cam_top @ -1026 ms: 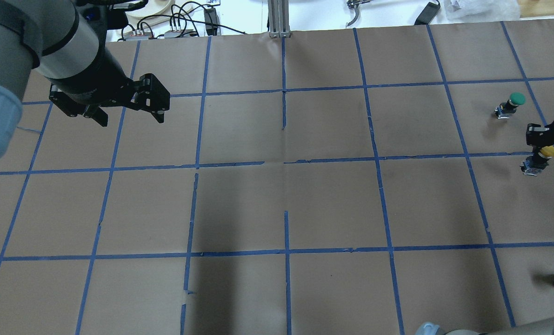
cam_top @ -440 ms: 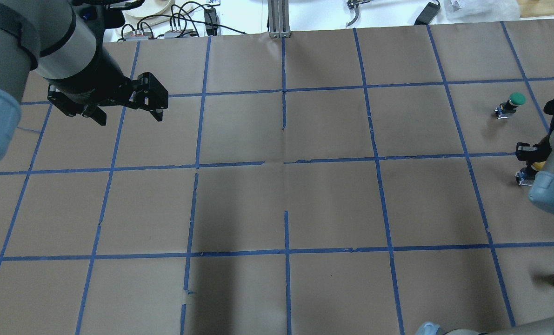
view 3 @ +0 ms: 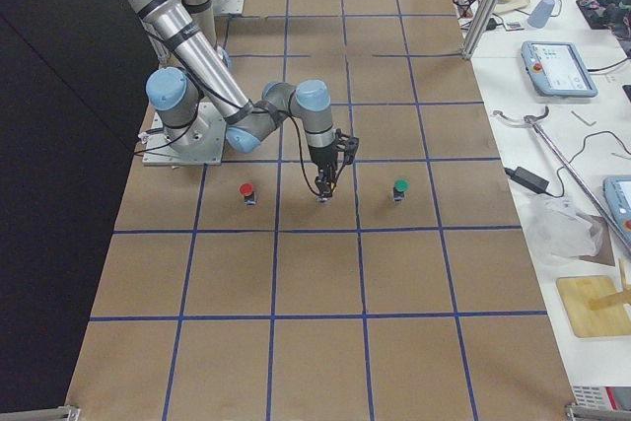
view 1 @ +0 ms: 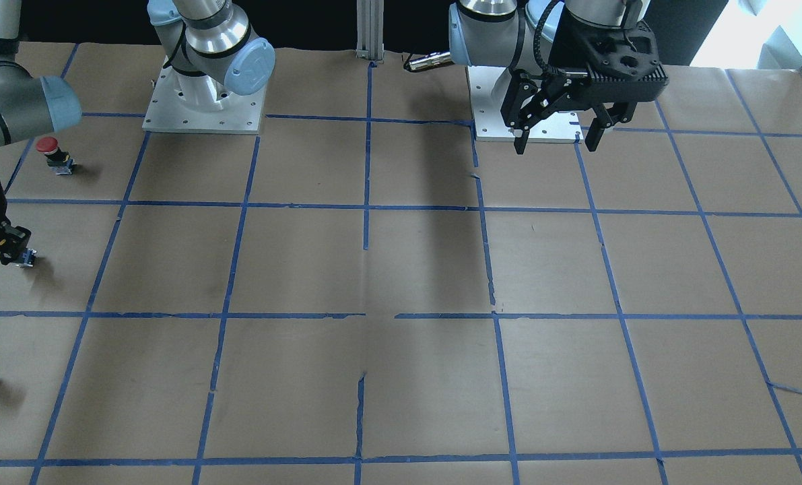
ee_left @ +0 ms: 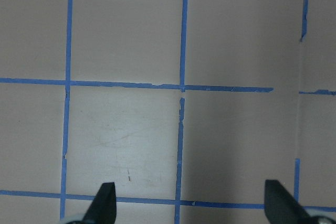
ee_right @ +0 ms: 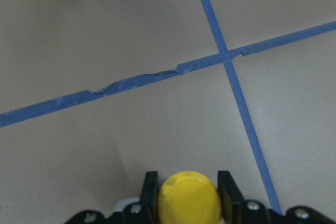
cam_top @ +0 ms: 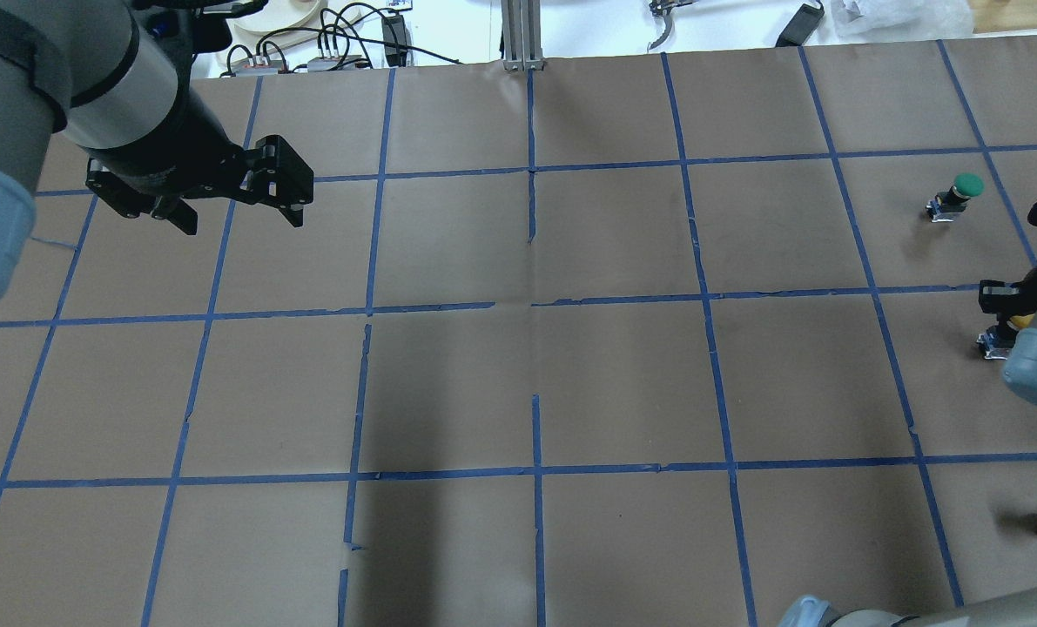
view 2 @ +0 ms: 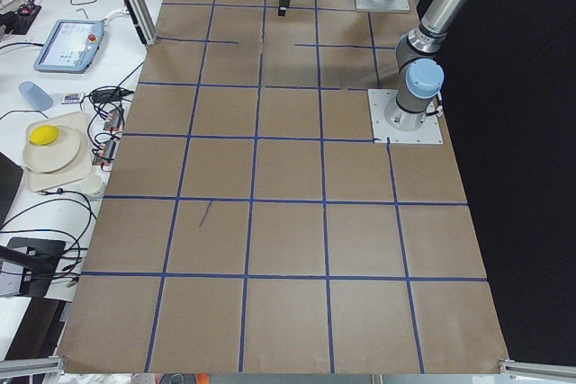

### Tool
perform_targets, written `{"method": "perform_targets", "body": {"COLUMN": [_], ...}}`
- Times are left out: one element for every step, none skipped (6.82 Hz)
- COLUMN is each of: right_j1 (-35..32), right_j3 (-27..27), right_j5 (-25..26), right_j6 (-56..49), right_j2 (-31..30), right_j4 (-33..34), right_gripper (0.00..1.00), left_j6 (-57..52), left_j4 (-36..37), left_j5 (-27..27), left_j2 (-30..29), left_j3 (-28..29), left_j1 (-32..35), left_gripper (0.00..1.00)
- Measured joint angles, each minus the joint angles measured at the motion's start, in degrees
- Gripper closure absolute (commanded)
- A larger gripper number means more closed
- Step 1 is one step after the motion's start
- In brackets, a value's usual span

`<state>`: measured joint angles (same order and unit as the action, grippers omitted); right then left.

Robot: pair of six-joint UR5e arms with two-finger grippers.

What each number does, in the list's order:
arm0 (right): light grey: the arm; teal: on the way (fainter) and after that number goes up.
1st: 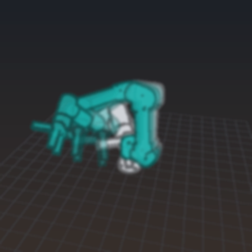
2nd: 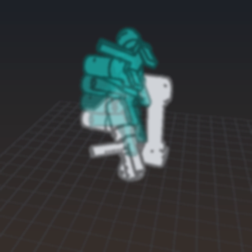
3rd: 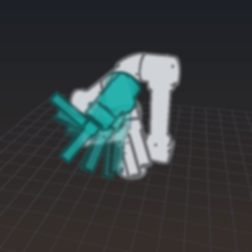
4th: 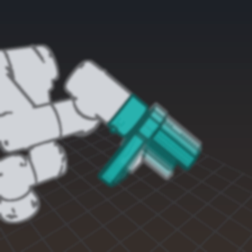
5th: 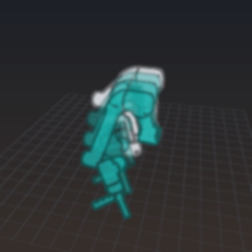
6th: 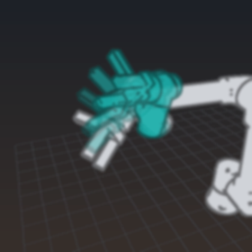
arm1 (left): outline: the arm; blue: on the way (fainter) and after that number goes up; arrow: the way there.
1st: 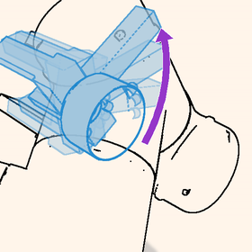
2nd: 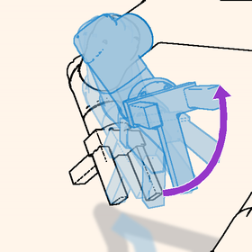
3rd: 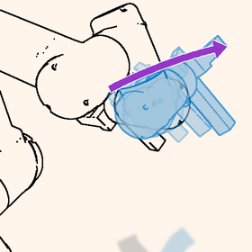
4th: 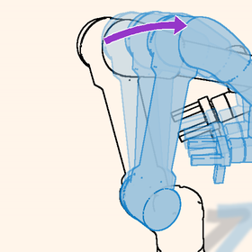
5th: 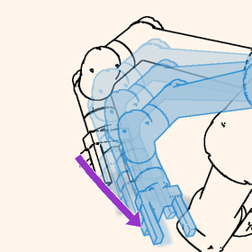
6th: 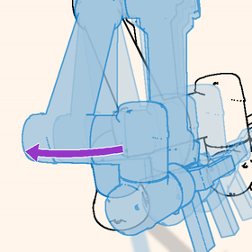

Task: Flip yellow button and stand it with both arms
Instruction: 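Lower the button upright onto the table with the right gripper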

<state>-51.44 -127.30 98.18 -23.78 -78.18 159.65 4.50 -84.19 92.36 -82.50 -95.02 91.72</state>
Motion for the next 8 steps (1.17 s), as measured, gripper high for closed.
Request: {"method": "perform_targets", "body": {"right_j1": [0.1, 0.2, 0.1, 0.1, 0.1, 0.1, 0.1, 0.0], "right_j3": [-0.4, -0.7, -0.8, -0.7, -0.7, -0.7, -0.7, -0.7], "right_j5": [-0.7, -1.9, -2.9, -3.4, -3.5, -3.4, -3.2, -3.1], "right_j6": [-0.3, -0.5, -0.6, -0.6, -0.7, -0.7, -0.7, -0.8], "right_j2": [-0.4, -0.8, -0.8, -0.7, -0.6, -0.6, -0.7, -0.9], "right_j4": [0.0, 0.0, -0.1, -0.1, -0.1, -0.2, -1.0, -2.4], "right_gripper": [0.82, 0.81, 0.72, 0.22, 0.00, 0.00, 0.00, 0.00], "left_j6": [0.0, -0.2, -0.4, -0.5, -0.5, -0.5, -0.6, -0.6], "left_j4": [0.0, 0.0, -0.1, -0.1, -0.2, -0.2, -0.2, -0.2], "left_j5": [0.0, 0.0, -0.1, -0.1, -0.1, -0.1, -0.1, -0.2], "left_j2": [0.1, 0.3, 0.5, 0.5, 0.6, 0.6, 0.7, 0.7], "left_j3": [0.0, -0.1, -0.2, -0.3, -0.3, -0.3, -0.3, -0.2], "left_j1": [0.0, 0.0, 0.0, 0.0, 0.0, 0.0, 0.0, 0.0], "left_gripper": [0.00, 0.00, 0.00, 0.00, 0.00, 0.00, 0.00, 0.00]}}
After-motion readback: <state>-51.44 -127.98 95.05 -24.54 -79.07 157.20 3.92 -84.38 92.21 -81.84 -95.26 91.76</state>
